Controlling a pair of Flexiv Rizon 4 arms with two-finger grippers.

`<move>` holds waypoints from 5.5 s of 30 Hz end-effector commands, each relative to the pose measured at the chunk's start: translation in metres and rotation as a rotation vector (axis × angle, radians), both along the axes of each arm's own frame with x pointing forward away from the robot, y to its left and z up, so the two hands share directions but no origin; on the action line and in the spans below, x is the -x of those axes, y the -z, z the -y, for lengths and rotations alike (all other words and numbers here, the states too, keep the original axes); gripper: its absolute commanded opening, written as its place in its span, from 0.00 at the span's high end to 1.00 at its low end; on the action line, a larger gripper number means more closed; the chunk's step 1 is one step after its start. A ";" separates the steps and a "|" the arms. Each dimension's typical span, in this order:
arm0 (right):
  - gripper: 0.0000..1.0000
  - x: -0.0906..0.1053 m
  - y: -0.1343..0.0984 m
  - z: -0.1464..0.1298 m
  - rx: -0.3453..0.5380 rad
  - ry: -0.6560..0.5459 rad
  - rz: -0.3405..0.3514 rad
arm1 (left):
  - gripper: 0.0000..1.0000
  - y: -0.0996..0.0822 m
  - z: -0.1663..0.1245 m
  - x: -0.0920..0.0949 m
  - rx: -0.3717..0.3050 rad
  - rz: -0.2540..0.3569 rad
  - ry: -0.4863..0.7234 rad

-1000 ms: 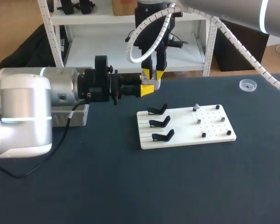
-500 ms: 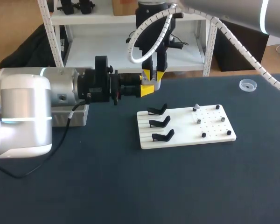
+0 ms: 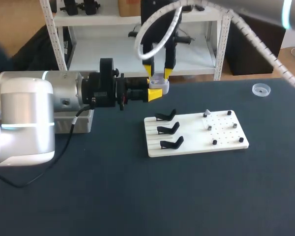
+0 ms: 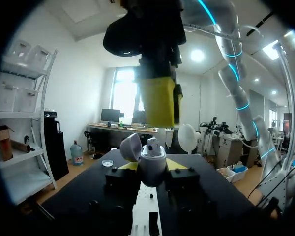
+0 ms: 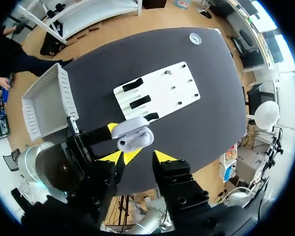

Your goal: Pick up each earbud case from the left stands, insert the matching earbuds, close the lid, and place the case in the box.

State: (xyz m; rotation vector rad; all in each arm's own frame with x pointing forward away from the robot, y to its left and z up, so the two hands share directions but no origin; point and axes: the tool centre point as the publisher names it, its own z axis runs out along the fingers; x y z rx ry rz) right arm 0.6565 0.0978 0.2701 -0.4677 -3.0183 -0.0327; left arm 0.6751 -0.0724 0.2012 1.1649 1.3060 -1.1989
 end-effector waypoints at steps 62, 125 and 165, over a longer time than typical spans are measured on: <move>0.00 -0.087 0.193 0.152 -0.181 -0.110 0.300 | 1.00 0.000 0.000 0.000 0.001 0.000 -0.001; 0.53 -0.117 0.236 0.153 -0.226 0.061 0.276 | 1.00 0.000 0.000 0.000 0.001 0.000 -0.001; 0.75 -0.116 0.244 0.151 -0.228 0.064 0.243 | 1.00 0.000 0.000 0.000 0.001 0.000 -0.001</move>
